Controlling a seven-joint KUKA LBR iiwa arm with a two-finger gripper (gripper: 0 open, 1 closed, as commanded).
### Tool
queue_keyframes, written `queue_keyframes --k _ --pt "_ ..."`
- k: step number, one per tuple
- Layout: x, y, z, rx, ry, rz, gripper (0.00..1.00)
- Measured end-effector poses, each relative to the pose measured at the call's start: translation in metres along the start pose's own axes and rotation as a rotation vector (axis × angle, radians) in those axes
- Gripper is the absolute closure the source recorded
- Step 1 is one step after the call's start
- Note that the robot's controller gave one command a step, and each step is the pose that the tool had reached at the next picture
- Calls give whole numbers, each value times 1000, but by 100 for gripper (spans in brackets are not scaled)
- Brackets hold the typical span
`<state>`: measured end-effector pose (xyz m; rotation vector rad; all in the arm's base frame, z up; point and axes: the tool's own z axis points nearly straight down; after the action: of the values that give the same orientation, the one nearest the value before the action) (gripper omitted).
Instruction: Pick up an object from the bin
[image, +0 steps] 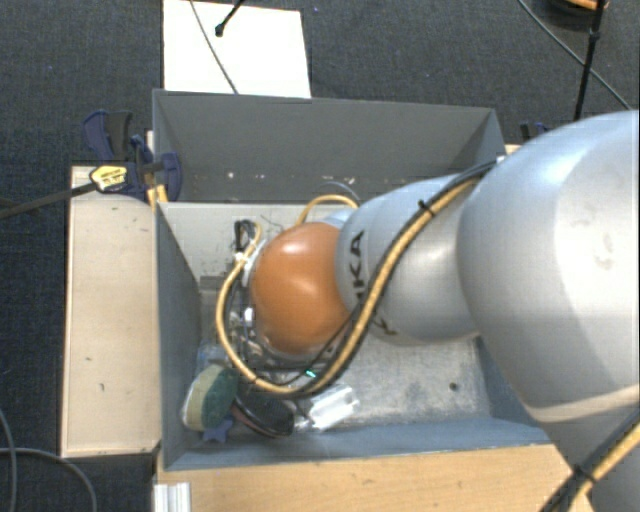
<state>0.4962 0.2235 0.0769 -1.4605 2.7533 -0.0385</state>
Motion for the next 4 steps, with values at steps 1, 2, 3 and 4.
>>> queue_keyframes --k 1,2,3,4 --pt "1 0 0 1 2 -1 100" --pt "0 0 0 -1 2 2 0" --pt "1 0 0 0 3 3 100" --pt "1 1 1 -2 3 5 0"
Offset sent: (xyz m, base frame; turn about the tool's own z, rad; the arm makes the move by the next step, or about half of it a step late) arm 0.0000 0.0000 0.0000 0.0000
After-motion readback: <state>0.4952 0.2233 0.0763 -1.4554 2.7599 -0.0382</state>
